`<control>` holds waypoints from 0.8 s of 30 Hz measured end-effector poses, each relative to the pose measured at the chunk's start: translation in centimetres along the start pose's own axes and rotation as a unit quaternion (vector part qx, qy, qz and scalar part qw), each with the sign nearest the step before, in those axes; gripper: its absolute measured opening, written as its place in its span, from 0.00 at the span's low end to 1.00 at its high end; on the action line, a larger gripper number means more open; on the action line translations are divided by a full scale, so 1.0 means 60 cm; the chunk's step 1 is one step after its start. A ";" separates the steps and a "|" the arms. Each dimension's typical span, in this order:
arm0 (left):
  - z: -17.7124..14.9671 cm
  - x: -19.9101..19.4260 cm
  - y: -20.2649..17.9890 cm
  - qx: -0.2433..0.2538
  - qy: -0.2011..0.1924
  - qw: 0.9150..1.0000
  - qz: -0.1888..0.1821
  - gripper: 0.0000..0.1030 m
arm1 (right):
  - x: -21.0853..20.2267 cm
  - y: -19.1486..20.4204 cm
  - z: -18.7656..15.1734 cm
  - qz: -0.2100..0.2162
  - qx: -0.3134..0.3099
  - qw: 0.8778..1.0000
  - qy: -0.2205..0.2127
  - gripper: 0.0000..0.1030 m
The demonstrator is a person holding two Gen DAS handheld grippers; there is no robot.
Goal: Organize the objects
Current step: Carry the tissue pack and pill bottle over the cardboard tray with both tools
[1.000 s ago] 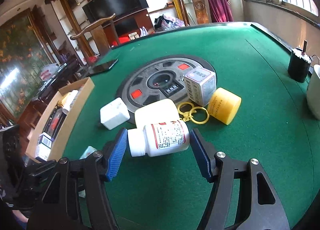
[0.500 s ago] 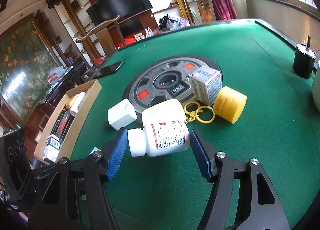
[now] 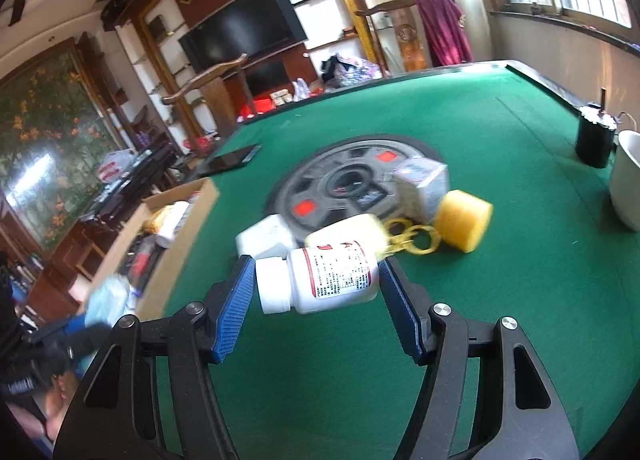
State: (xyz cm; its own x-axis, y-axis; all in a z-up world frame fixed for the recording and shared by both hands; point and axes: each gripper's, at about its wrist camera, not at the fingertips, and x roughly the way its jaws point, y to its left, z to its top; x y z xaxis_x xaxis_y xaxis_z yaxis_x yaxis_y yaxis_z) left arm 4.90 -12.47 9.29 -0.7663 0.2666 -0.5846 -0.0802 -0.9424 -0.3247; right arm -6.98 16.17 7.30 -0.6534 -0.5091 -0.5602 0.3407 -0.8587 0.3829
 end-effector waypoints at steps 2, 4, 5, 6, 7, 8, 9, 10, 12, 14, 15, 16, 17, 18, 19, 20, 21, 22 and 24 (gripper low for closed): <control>0.005 -0.018 0.024 -0.012 -0.013 1.000 0.015 0.45 | 0.001 0.029 -0.005 0.029 -0.001 1.000 0.005 0.62; 0.009 -0.034 0.058 -0.030 -0.023 0.999 0.030 0.45 | 0.003 0.071 -0.006 0.050 -0.022 0.998 0.014 0.62; 0.010 -0.039 0.072 -0.039 -0.026 0.998 0.036 0.45 | 0.003 0.089 -0.007 0.056 -0.034 0.998 0.015 0.62; 0.010 -0.043 0.093 -0.051 -0.029 0.997 0.047 0.45 | 0.003 0.111 -0.007 0.064 -0.047 0.997 0.018 0.62; 0.010 -0.047 0.109 -0.059 -0.030 0.996 0.054 0.45 | 0.006 0.135 -0.008 0.074 -0.060 0.995 0.022 0.62; 0.009 -0.051 0.128 -0.069 -0.032 0.995 0.063 0.45 | 0.009 0.152 -0.008 0.082 -0.070 0.994 0.027 0.62; 0.007 -0.055 0.150 -0.082 -0.033 0.993 0.073 0.45 | 0.014 0.173 -0.009 0.089 -0.081 0.992 0.033 0.62; 0.007 -0.055 0.161 -0.090 -0.033 0.992 0.079 0.45 | 0.022 0.193 -0.010 0.095 -0.092 0.990 0.039 0.62; 0.001 -0.053 0.193 -0.108 -0.029 0.989 0.094 0.45 | 0.041 0.224 -0.015 0.103 -0.106 0.988 0.054 0.62; -0.006 -0.049 0.216 -0.121 -0.024 0.987 0.106 0.45 | 0.067 0.251 -0.022 0.109 -0.115 0.985 0.071 0.62; -0.009 -0.044 0.229 -0.128 -0.020 0.985 0.109 0.45 | 0.085 0.268 -0.029 0.113 -0.123 0.982 0.083 0.62; -0.010 -0.041 0.236 -0.133 -0.018 0.985 0.112 0.45 | 0.099 0.280 -0.035 0.114 -0.129 0.981 0.092 0.62; -0.012 -0.039 0.242 -0.137 -0.017 0.984 0.115 0.45 | 0.113 0.291 -0.041 0.114 -0.134 0.979 0.101 0.62; -0.014 -0.036 0.248 -0.141 -0.016 0.983 0.118 0.45 | 0.124 0.298 -0.044 0.114 -0.138 0.978 0.106 0.62; -0.015 -0.035 0.252 -0.143 -0.016 0.982 0.120 0.45 | 0.138 0.311 -0.052 0.112 -0.147 0.976 0.112 0.62; -0.016 -0.033 0.254 -0.145 -0.016 0.982 0.123 0.45 | 0.145 0.316 -0.055 0.109 -0.152 0.976 0.115 0.62; -0.018 -0.032 0.258 -0.147 -0.015 0.981 0.125 0.45 | 0.155 0.324 -0.059 0.105 -0.161 0.974 0.118 0.62; -0.019 -0.032 0.260 -0.148 -0.014 0.981 0.127 0.45 | 0.162 0.332 -0.065 0.099 -0.170 0.973 0.120 0.62; -0.023 -0.027 0.264 -0.150 -0.008 0.980 0.134 0.45 | 0.173 0.341 -0.072 0.091 -0.184 0.971 0.123 0.62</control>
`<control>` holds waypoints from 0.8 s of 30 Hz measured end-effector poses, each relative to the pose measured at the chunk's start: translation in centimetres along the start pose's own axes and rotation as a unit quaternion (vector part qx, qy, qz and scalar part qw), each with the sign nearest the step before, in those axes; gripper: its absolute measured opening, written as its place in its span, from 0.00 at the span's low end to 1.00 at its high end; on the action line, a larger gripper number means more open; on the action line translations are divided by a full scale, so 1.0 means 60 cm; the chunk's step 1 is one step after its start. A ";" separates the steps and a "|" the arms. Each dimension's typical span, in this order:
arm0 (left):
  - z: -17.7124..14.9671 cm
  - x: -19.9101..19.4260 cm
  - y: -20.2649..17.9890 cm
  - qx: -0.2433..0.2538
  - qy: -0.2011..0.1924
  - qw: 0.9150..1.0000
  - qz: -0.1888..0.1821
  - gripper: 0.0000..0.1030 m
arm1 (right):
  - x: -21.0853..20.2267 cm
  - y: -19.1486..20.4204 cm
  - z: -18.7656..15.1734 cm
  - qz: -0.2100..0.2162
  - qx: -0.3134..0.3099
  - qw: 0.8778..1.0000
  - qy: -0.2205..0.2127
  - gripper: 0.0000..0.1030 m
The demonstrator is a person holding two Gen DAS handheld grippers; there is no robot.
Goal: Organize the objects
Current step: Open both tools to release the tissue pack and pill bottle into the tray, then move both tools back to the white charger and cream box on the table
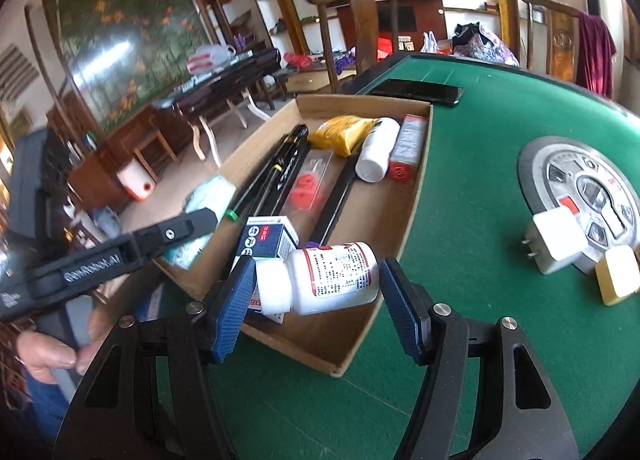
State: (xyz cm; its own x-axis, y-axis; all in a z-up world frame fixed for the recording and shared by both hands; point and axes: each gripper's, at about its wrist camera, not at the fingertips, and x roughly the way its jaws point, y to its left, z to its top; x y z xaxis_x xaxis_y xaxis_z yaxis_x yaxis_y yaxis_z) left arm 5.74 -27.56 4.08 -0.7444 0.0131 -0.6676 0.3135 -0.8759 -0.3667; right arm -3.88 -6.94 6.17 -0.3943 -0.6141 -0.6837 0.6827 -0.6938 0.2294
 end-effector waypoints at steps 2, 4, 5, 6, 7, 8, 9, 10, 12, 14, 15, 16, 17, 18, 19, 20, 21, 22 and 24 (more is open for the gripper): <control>-0.001 0.005 0.006 -0.001 0.004 1.000 0.005 0.45 | 0.012 0.003 0.000 -0.008 -0.008 1.000 0.007 0.62; -0.002 0.006 0.007 -0.001 0.004 1.000 0.011 0.45 | 0.022 0.005 0.001 -0.014 -0.020 1.000 0.011 0.62; -0.003 0.006 0.006 0.001 0.003 1.000 0.014 0.45 | 0.023 0.008 0.001 -0.015 -0.022 1.000 0.013 0.62; -0.002 0.007 0.005 0.005 0.003 1.000 0.018 0.45 | 0.026 0.009 0.001 -0.017 -0.025 0.999 0.014 0.62; -0.003 0.008 0.005 0.006 0.003 1.000 0.021 0.45 | 0.031 0.009 0.001 -0.017 -0.026 0.999 0.017 0.63; -0.003 0.009 0.006 0.008 0.003 1.000 0.025 0.45 | 0.033 0.010 0.000 -0.017 -0.030 0.999 0.019 0.63; -0.004 0.010 0.006 0.010 0.005 1.000 0.029 0.45 | 0.035 0.011 -0.001 -0.017 -0.036 0.999 0.021 0.63; -0.004 0.011 0.006 0.013 0.006 0.999 0.033 0.46 | 0.038 0.014 -0.002 -0.021 -0.042 0.999 0.022 0.63; -0.004 0.012 0.006 0.015 0.007 0.999 0.036 0.46 | 0.041 0.018 -0.002 -0.028 -0.053 0.998 0.021 0.63; -0.003 0.012 0.009 0.016 0.009 0.999 0.036 0.47 | 0.042 0.024 -0.004 -0.028 -0.057 0.998 0.022 0.63; -0.003 0.012 0.010 0.015 0.010 0.999 0.037 0.47 | 0.042 0.024 -0.004 -0.028 -0.058 0.998 0.022 0.63; -0.002 0.011 0.010 0.016 0.010 0.999 0.038 0.48 | 0.043 0.024 -0.004 -0.028 -0.059 0.998 0.023 0.63; -0.002 0.011 0.010 0.018 0.011 0.999 0.040 0.48 | 0.044 0.025 -0.004 -0.029 -0.060 0.997 0.025 0.63; -0.002 0.012 0.009 0.020 0.012 0.999 0.042 0.48 | 0.044 0.025 -0.005 -0.029 -0.061 0.997 0.028 0.63; -0.002 0.011 0.009 0.020 0.013 0.999 0.042 0.48 | 0.044 0.026 -0.006 -0.029 -0.061 0.997 0.030 0.63; -0.002 0.011 0.009 0.019 0.013 0.999 0.041 0.49 | 0.044 0.027 -0.007 -0.029 -0.062 0.997 0.033 0.63; -0.002 0.012 0.009 0.018 0.014 0.999 0.039 0.49 | 0.042 0.026 -0.007 -0.027 -0.062 0.997 0.033 0.63; -0.001 0.012 0.009 0.017 0.015 0.999 0.037 0.49 | 0.039 0.025 -0.007 -0.025 -0.059 0.997 0.033 0.63; -0.001 0.012 0.008 0.015 0.018 0.999 0.037 0.50 | 0.036 0.025 -0.008 -0.020 -0.056 0.998 0.033 0.63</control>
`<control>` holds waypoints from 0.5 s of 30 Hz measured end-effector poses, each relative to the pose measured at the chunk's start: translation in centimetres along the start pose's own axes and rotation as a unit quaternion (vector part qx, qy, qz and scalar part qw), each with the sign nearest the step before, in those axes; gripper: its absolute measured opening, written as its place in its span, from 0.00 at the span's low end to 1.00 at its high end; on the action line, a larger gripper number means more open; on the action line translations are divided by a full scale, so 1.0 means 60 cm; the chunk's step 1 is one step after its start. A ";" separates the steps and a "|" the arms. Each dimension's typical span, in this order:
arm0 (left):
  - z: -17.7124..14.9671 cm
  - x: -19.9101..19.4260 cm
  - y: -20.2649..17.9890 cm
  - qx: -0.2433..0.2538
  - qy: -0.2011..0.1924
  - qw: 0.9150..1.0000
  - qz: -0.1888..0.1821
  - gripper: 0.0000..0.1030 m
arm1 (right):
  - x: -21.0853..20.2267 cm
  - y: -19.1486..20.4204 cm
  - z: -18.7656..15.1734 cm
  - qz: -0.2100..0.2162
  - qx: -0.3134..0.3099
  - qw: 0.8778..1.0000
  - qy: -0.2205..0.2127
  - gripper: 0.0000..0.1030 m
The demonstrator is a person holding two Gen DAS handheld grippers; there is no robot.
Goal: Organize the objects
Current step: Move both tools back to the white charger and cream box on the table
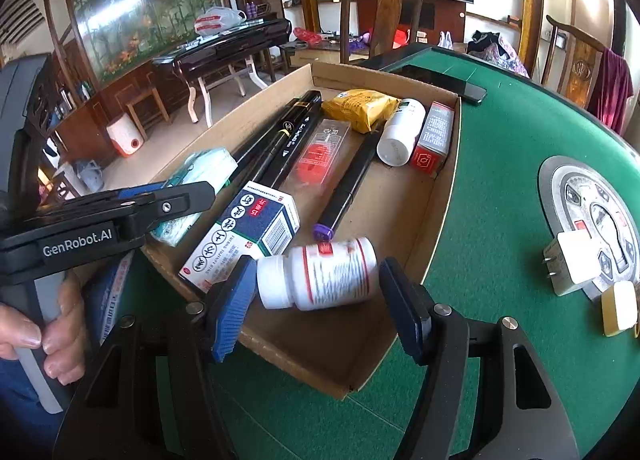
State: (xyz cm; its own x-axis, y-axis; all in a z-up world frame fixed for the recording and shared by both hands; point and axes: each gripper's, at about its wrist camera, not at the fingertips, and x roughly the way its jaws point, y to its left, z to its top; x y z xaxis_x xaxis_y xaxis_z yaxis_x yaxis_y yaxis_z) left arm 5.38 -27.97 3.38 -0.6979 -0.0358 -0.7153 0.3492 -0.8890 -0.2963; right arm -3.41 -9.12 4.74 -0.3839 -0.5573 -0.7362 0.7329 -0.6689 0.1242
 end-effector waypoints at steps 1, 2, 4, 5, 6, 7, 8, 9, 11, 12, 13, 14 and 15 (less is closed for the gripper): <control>0.000 -0.001 0.001 -0.002 0.000 1.000 -0.001 0.50 | -0.003 -0.001 0.000 0.000 0.000 1.000 -0.001 0.63; 0.001 -0.002 0.001 -0.004 0.000 1.000 -0.001 0.51 | -0.005 0.000 0.000 0.000 0.000 1.000 -0.004 0.63; 0.002 -0.003 0.004 -0.010 0.002 1.000 -0.006 0.52 | -0.013 -0.005 0.001 0.007 0.007 1.000 -0.012 0.63; 0.003 -0.003 0.005 -0.013 0.003 1.000 -0.009 0.54 | -0.016 -0.007 0.001 0.011 0.010 1.000 -0.014 0.63; 0.004 -0.004 0.006 -0.015 0.004 1.000 -0.012 0.55 | -0.022 -0.011 0.001 0.015 0.016 1.000 -0.019 0.63; 0.004 -0.005 0.006 -0.017 0.005 1.000 -0.012 0.55 | -0.026 -0.013 0.001 0.016 0.020 0.999 -0.023 0.63; 0.004 -0.006 0.005 -0.017 0.004 1.000 -0.011 0.55 | -0.031 -0.015 0.000 0.017 0.024 0.999 -0.027 0.63; 0.004 -0.008 0.003 -0.017 0.003 1.000 -0.010 0.55 | -0.037 -0.020 0.000 0.020 0.030 0.999 -0.031 0.63; 0.005 -0.013 0.000 -0.017 -0.001 1.000 -0.012 0.55 | -0.047 -0.029 -0.001 0.026 0.042 0.998 -0.039 0.63; 0.006 -0.018 -0.005 -0.013 -0.003 1.000 -0.015 0.55 | -0.052 -0.035 -0.001 0.028 0.048 0.997 -0.044 0.63; 0.007 -0.023 -0.011 -0.010 -0.007 1.000 -0.016 0.55 | -0.060 -0.042 -0.003 0.029 0.054 0.997 -0.049 0.63; 0.008 -0.027 -0.016 -0.007 -0.011 1.000 -0.018 0.55 | -0.066 -0.045 -0.005 0.028 0.058 0.997 -0.052 0.63; 0.010 -0.033 -0.026 0.000 -0.014 1.000 -0.023 0.55 | -0.075 -0.056 -0.007 0.024 0.065 0.996 -0.059 0.63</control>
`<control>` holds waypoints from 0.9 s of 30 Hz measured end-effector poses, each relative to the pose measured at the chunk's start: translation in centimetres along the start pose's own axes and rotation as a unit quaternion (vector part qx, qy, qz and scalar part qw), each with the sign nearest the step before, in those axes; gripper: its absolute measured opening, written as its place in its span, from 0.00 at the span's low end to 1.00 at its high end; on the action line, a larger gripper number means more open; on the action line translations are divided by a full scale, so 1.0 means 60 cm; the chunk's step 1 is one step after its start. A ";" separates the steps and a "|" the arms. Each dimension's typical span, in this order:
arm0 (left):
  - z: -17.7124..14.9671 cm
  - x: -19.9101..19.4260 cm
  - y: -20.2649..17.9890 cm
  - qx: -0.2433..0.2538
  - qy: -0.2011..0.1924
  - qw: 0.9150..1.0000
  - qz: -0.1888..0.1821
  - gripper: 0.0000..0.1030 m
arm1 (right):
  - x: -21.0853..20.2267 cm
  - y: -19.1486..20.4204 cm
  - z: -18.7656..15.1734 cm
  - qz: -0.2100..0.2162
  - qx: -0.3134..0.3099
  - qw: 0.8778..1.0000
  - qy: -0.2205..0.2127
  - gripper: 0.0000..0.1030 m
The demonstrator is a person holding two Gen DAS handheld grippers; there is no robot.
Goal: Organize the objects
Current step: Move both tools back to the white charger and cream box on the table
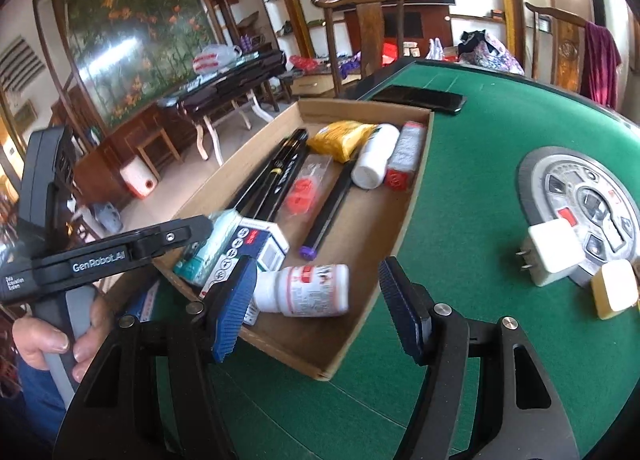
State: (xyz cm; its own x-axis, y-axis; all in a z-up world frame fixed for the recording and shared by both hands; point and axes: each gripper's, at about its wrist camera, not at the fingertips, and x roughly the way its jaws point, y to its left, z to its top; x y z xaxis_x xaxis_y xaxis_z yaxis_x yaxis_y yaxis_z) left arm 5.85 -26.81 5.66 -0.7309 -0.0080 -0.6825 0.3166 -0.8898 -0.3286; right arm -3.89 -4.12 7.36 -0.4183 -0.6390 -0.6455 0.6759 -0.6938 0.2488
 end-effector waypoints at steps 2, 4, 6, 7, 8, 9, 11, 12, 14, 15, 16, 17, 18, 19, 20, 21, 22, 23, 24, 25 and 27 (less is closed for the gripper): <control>0.002 -0.007 -0.018 0.014 -0.002 1.000 -0.008 0.56 | -0.013 -0.021 0.002 -0.003 0.011 1.000 -0.009 0.63; 0.002 -0.010 -0.047 0.038 -0.002 0.999 -0.019 0.59 | -0.032 -0.056 0.003 -0.016 0.030 0.999 -0.020 0.63; 0.001 -0.005 -0.084 0.066 0.003 0.997 -0.030 0.61 | -0.051 -0.095 0.004 -0.026 0.053 0.998 -0.031 0.63; 0.001 -0.001 -0.100 0.076 0.007 0.996 -0.035 0.61 | -0.064 -0.122 0.003 -0.033 0.070 0.996 -0.038 0.63; -0.001 0.006 -0.123 0.091 0.014 0.995 -0.045 0.62 | -0.074 -0.142 0.002 -0.039 0.085 0.995 -0.043 0.63; -0.003 0.014 -0.143 0.103 0.021 0.993 -0.054 0.62 | -0.086 -0.165 0.000 -0.047 0.101 0.993 -0.049 0.63; -0.007 0.033 -0.183 0.128 0.035 0.989 -0.067 0.64 | -0.109 -0.210 -0.005 -0.059 0.132 0.987 -0.064 0.63; -0.009 0.046 -0.209 0.147 0.043 0.985 -0.076 0.65 | -0.120 -0.229 -0.008 -0.064 0.147 0.985 -0.071 0.63; -0.014 0.069 -0.249 0.176 0.056 0.979 -0.083 0.69 | -0.138 -0.260 -0.013 -0.071 0.173 0.979 -0.084 0.63; -0.019 0.086 -0.277 0.196 0.067 0.975 -0.082 0.69 | -0.147 -0.274 -0.017 -0.071 0.186 0.976 -0.089 0.63; -0.021 0.099 -0.295 0.210 0.074 0.972 -0.081 0.70 | -0.156 -0.290 -0.020 -0.069 0.205 0.972 -0.095 0.63; -0.022 0.113 -0.315 0.225 0.079 0.968 -0.081 0.70 | -0.160 -0.296 -0.022 -0.068 0.215 0.969 -0.099 0.63; -0.024 0.129 -0.334 0.241 0.082 0.964 -0.075 0.70 | -0.164 -0.304 -0.024 -0.064 0.226 0.967 -0.103 0.63; -0.025 0.141 -0.348 0.253 0.084 0.961 -0.066 0.70 | -0.168 -0.311 -0.025 -0.060 0.235 0.965 -0.105 0.63; -0.026 0.152 -0.362 0.263 0.085 0.959 -0.055 0.70 | -0.170 -0.316 -0.027 -0.058 0.240 0.963 -0.106 0.63; -0.028 0.163 -0.378 0.275 0.081 0.957 -0.046 0.70 | -0.170 -0.321 -0.026 -0.057 0.246 0.962 -0.106 0.63; -0.029 0.169 -0.387 0.282 0.078 0.955 -0.040 0.70 | -0.170 -0.324 -0.027 -0.052 0.253 0.960 -0.105 0.63; -0.028 0.177 -0.396 0.287 0.078 0.954 -0.033 0.70 | -0.172 -0.327 -0.028 -0.046 0.257 0.960 -0.106 0.63; -0.027 0.190 -0.405 0.293 0.080 0.952 -0.027 0.70 | -0.171 -0.328 -0.028 -0.041 0.261 0.959 -0.107 0.63; -0.027 0.199 -0.409 0.297 0.083 0.951 -0.024 0.73 | -0.173 -0.330 -0.029 -0.038 0.265 0.957 -0.109 0.63; -0.025 0.222 -0.415 0.302 0.092 0.949 -0.009 0.73 | -0.181 -0.336 -0.031 -0.036 0.273 0.955 -0.115 0.63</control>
State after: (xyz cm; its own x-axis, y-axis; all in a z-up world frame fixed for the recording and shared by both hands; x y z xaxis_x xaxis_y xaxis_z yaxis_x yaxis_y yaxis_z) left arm -10.86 -4.05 3.74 -0.5968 0.0395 -0.8014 -0.1400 -0.9886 0.0555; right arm -11.86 17.43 7.98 -0.6161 -0.5956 -0.5154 0.2503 -0.7685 0.5889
